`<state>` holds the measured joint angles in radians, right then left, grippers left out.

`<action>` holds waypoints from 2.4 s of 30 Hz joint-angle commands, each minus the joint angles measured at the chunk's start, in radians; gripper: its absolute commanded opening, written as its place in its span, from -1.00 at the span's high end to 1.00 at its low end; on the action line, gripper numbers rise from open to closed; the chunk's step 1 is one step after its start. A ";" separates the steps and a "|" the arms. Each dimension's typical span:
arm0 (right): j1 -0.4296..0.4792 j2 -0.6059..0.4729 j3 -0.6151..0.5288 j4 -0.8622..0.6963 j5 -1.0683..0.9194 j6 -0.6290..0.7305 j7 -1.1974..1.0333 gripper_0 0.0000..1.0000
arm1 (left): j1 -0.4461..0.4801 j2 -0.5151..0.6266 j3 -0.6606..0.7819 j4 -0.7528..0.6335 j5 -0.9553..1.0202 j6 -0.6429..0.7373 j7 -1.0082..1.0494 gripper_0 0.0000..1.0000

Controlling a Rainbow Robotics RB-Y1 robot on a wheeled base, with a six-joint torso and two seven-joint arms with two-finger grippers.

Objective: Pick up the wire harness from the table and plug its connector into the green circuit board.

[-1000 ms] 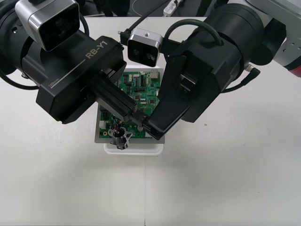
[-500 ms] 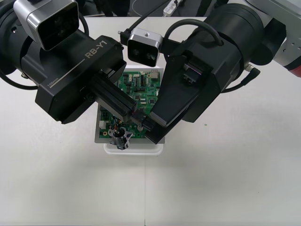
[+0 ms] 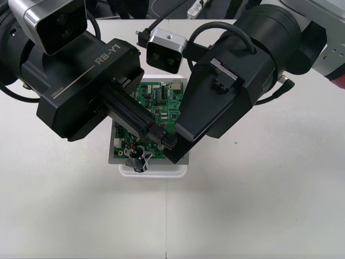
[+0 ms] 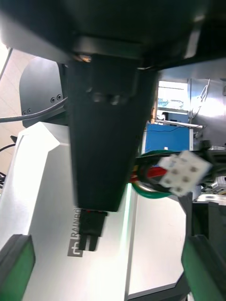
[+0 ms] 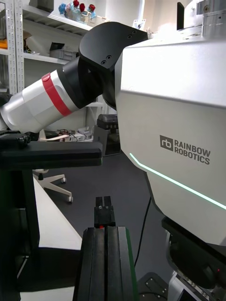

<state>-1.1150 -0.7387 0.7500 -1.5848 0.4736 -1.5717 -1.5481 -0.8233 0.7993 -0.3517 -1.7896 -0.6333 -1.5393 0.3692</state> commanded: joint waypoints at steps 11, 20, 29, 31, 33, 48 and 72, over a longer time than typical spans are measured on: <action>-0.052 0.016 0.008 0.005 0.011 0.001 0.048 -1.00 | -0.042 0.084 -0.009 0.035 0.069 -0.031 0.027 1.00; -0.051 0.016 0.003 0.003 0.007 0.001 0.048 -1.00 | -0.002 0.135 -0.009 0.047 0.103 -0.031 0.014 1.00; -0.052 0.002 -0.004 0.028 0.008 0.001 0.063 -1.00 | 0.078 0.192 0.027 0.047 0.136 -0.031 -0.003 1.00; -0.052 -0.004 -0.009 0.035 0.014 0.001 0.068 -1.00 | 0.098 0.196 0.040 0.047 0.138 -0.031 -0.004 1.00; -0.051 -0.007 -0.014 0.043 0.020 0.001 0.069 -1.00 | 0.121 0.201 0.056 0.045 0.141 -0.031 -0.004 1.00; -0.052 -0.050 -0.041 0.127 0.040 0.001 0.088 -1.00 | 0.280 0.251 0.188 0.047 0.162 -0.031 -0.015 1.00; 0.011 -0.188 -0.090 0.072 0.215 0.001 0.309 -1.00 | 0.369 0.256 0.229 0.199 0.172 -0.031 -0.135 1.00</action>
<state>-1.1117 -0.8831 0.7297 -1.4640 0.6529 -1.5717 -1.3017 -0.4752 1.0095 -0.1523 -1.5996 -0.4777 -1.5396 0.3569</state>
